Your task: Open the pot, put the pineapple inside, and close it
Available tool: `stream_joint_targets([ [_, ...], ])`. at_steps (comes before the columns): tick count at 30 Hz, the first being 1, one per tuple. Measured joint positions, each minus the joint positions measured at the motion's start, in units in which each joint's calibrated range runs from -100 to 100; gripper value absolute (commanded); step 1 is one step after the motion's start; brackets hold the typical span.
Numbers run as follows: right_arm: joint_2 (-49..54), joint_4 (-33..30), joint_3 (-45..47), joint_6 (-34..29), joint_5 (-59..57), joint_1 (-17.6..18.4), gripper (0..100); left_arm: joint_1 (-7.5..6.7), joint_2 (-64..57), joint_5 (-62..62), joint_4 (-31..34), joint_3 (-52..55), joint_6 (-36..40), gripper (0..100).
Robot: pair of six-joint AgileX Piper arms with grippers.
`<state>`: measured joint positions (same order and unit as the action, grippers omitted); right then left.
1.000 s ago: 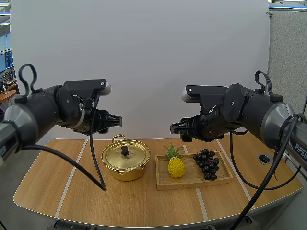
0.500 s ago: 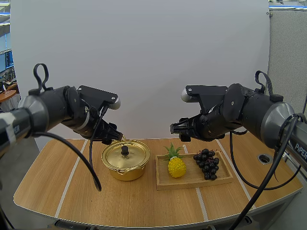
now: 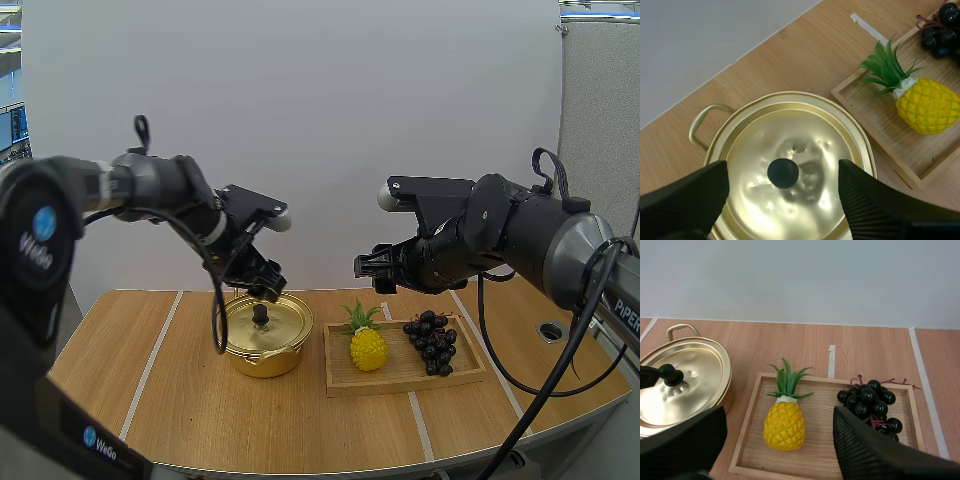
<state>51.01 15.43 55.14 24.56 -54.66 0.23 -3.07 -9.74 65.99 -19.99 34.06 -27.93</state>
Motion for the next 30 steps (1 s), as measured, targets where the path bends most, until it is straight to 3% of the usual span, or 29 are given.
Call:
stream_joint_targets([
  [8,0.0,0.0,0.0,0.0,0.0,0.0,100,-0.24,9.13,0.54,3.3,-6.98,1.16,100],
  [24,0.0,0.0,0.0,0.0,1.09,0.0,100,-0.24,15.54,0.91,4.47,-7.69,1.48,100],
  [25,0.0,0.0,0.0,0.0,1.39,0.0,100,-0.24,15.54,1.11,4.51,-7.69,1.48,91],
  [27,0.0,0.0,0.0,0.0,1.39,0.0,100,-0.24,15.54,1.78,4.61,-7.69,1.48,57],
  [30,0.0,0.0,0.0,0.0,1.39,0.0,100,-0.27,15.54,3.75,4.54,-7.69,1.57,21],
])
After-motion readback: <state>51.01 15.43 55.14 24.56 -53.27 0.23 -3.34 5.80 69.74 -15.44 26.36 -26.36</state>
